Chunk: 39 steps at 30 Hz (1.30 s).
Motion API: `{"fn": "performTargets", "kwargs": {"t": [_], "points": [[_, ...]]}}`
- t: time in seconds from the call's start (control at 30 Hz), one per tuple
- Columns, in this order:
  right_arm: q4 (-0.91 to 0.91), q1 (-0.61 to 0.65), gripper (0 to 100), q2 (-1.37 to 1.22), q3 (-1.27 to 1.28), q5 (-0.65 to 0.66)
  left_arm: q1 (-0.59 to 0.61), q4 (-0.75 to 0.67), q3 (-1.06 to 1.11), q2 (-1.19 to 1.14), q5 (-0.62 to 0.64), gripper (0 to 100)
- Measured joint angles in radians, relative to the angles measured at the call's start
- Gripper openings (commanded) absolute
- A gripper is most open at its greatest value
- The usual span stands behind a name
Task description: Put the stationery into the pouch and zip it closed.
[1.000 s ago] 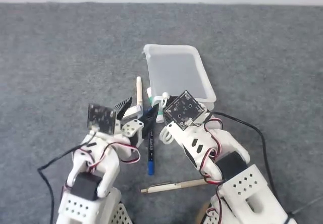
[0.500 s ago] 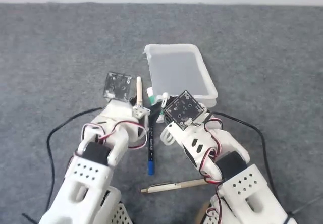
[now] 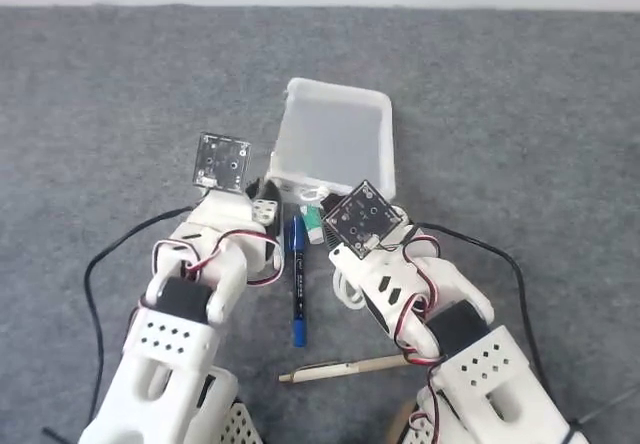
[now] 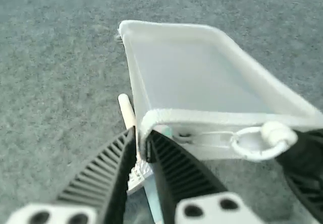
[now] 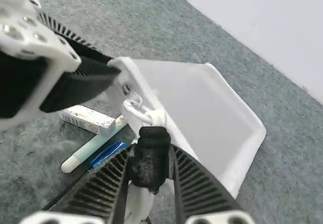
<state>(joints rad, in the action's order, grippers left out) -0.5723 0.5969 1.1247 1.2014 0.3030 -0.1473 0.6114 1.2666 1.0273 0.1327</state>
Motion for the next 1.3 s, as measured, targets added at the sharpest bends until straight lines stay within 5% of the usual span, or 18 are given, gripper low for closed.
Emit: {"fn": "performTargets", "kwargs": {"t": [1.3], "points": [[0.000, -0.216, 0.6, 0.002, -0.012, -0.112, 0.238, 0.181, 0.040, 0.358, 0.054, 1]]}}
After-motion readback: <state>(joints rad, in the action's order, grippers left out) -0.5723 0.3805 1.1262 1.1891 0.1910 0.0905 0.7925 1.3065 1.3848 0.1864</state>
